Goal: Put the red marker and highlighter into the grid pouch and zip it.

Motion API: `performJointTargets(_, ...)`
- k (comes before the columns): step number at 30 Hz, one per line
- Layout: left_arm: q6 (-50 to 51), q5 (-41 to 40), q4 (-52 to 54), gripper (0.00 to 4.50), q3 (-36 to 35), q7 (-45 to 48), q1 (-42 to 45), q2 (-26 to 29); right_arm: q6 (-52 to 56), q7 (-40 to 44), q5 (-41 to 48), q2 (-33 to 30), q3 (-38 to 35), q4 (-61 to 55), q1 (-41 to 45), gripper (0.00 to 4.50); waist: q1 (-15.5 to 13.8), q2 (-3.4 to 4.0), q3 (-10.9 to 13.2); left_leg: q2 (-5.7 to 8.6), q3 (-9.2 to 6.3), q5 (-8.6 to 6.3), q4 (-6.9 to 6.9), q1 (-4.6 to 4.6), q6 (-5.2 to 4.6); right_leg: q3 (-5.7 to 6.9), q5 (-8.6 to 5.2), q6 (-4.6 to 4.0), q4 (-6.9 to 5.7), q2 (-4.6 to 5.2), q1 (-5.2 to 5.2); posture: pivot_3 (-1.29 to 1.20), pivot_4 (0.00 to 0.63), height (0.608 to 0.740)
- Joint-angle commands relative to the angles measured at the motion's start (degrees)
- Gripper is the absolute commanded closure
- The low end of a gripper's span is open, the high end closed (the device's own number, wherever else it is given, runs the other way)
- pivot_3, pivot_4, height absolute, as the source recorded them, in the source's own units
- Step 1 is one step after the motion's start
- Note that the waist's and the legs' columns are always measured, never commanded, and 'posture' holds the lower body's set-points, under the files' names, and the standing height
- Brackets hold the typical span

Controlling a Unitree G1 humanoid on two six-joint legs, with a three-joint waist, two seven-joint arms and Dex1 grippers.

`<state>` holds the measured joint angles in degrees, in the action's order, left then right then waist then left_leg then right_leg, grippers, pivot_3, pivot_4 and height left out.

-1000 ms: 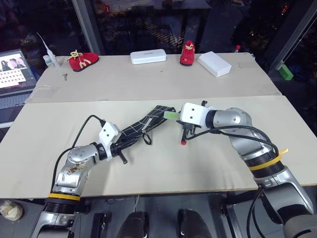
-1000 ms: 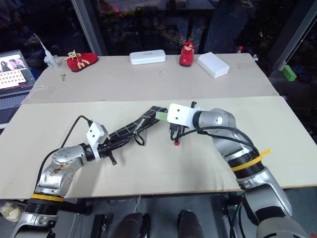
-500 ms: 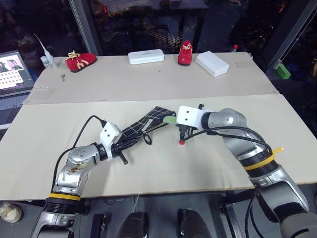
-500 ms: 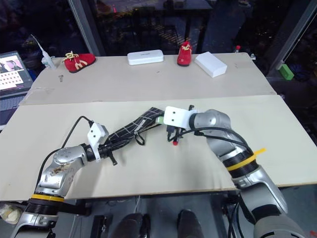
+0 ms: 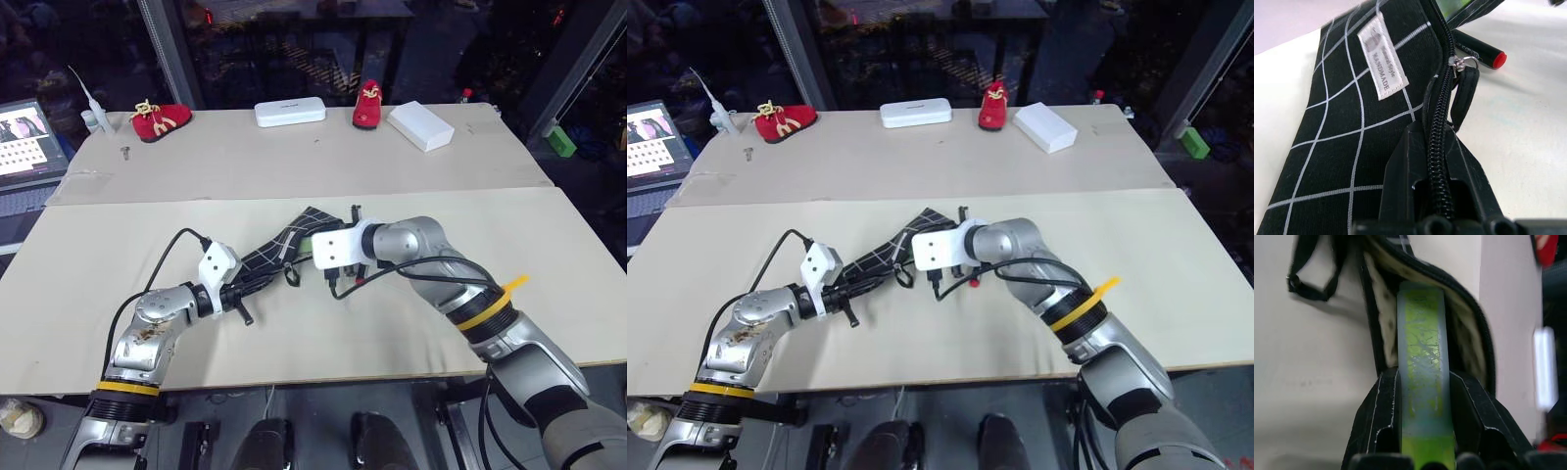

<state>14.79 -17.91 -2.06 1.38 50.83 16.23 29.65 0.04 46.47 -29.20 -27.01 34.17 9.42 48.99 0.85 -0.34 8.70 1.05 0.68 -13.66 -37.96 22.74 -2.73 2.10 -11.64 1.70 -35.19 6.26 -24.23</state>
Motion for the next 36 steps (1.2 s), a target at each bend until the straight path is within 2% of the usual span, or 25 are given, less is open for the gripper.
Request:
performJointTargets(1, -0.41, -0.18, 2.12, 4.50, 0.53, 1.29, 1.57, 0.40, -9.44, -4.08, -2.43, 1.58, 1.54, 2.24, 2.42, 3.49, 0.01, 0.00, 0.00, 0.00, 0.00, 0.01, 0.00, 0.00, 0.01, 0.00, 0.00, 0.00, 0.00, 0.00, 0.00, 0.00, 0.150, 0.740)
performJointTargets(6, -0.97, -0.22, 2.25, 4.50, 0.91, 3.83, 2.57, 1.66, -21.91, -11.93, -4.97, 2.81, 1.72, 9.71, 4.59, 3.49, 0.04, 0.00, 0.00, 0.00, 0.00, 0.05, 0.00, -0.01, 0.08, -0.01, 0.00, -0.01, -0.02, 0.00, -0.02, 0.00, 0.150, 0.740)
performJointTargets(13, -1.38, -0.76, 1.52, 4.50, 0.39, 6.11, 4.04, 2.53, -30.36, -13.61, -1.38, 5.91, -0.15, 14.68, 4.78, 3.49, 0.09, 0.00, 0.00, -0.01, 0.00, 0.07, 0.01, -0.02, 0.12, -0.02, 0.00, -0.01, -0.03, -0.02, -0.01, 0.00, 0.150, 0.740)
performJointTargets(15, -1.46, -0.61, 1.44, 4.50, 0.36, 6.27, 4.04, 2.45, -30.14, -12.09, -0.08, 5.97, -0.84, 15.09, 4.12, 2.47, 0.13, 0.00, 0.00, -0.01, 0.00, 0.07, 0.01, -0.02, 0.12, -0.02, 0.00, -0.01, -0.03, -0.02, -0.01, 0.00, 0.150, 0.740)
performJointTargets(18, -1.62, -0.38, 1.39, 4.50, 0.43, 6.40, 3.67, 2.25, -28.84, -10.67, 1.70, 5.03, -2.83, 15.16, 3.96, 1.60, 0.26, 0.00, 0.00, -0.04, 0.00, 0.07, 0.01, -0.03, 0.12, -0.02, 0.00, -0.01, -0.06, -0.05, -0.01, 0.00, 0.150, 0.740)
performJointTargets(20, -1.69, -0.26, 1.35, 4.50, 0.52, 6.44, 3.36, 2.13, -29.11, -11.12, 2.34, 4.01, -4.53, 16.17, 4.87, 0.82, 0.17, 0.00, 0.00, -0.03, -0.01, 0.07, 0.01, -0.03, 0.12, -0.03, 0.01, -0.02, -0.18, -0.05, -0.01, 0.00, 0.150, 0.740)
performJointTargets(21, -1.68, -0.24, 1.32, 4.50, 0.56, 6.41, 3.27, 2.07, -28.97, -9.91, 3.28, 3.11, -5.32, 16.45, 5.27, 0.55, 0.09, 0.00, 0.00, -0.03, -0.01, 0.07, 0.01, -0.03, 0.12, -0.03, 0.01, -0.02, -0.27, -0.05, 0.00, 0.00, 0.150, 0.740)
performJointTargets(23, -1.70, -0.19, 1.27, 4.50, 0.59, 6.34, 3.14, 1.94, -28.39, -7.81, 6.53, 1.58, -7.62, 15.90, 5.53, 0.55, -0.02, 0.00, 0.00, -0.02, -0.03, 0.07, 0.01, -0.03, 0.11, -0.03, 0.01, -0.02, -0.35, -0.04, 0.01, 0.00, 0.150, 0.740)
performJointTargets(28, -1.34, -0.35, 1.09, 4.50, 0.20, 5.45, 2.62, 1.37, -20.77, 5.42, 23.95, -4.14, -14.96, 5.97, 1.90, 0.55, -0.18, -0.01, 0.01, -0.03, -0.06, 0.06, 0.01, 0.01, 0.09, -0.03, 0.01, -0.02, -0.30, -0.03, 0.04, 0.00, 0.150, 0.740)
performJointTargets(31, -1.48, -0.18, 0.99, 4.50, 0.17, 5.17, 2.27, 1.33, -8.60, 12.29, 34.33, -7.82, -19.71, -2.54, -1.03, 0.55, -0.17, -0.01, 0.01, -0.07, -0.08, 0.02, 0.01, 0.00, 0.03, 0.00, 0.01, -0.02, -0.27, -0.04, 0.07, 0.00, 0.150, 0.740)
performJointTargets(34, -1.46, -0.07, 1.14, 4.50, -0.06, 4.54, 1.81, 1.30, 9.83, 16.88, 46.41, -12.23, -24.79, -11.55, -3.97, 0.55, -0.11, -0.01, 0.01, -0.09, -0.07, 0.02, 0.01, 0.00, 0.03, -0.03, 0.01, -0.02, -0.29, -0.04, 0.06, 0.00, 0.150, 0.740)
performJointTargets(36, -1.48, -0.02, 0.65, 4.50, -0.74, 3.44, 1.87, 1.19, 20.82, 14.51, 51.22, -14.14, -28.20, -16.43, -6.85, 0.55, -0.27, -0.01, 0.01, -0.08, -0.07, 0.02, 0.01, 0.01, 0.03, -0.04, 0.01, -0.02, -0.28, -0.01, 0.06, 0.00, 0.150, 0.740)
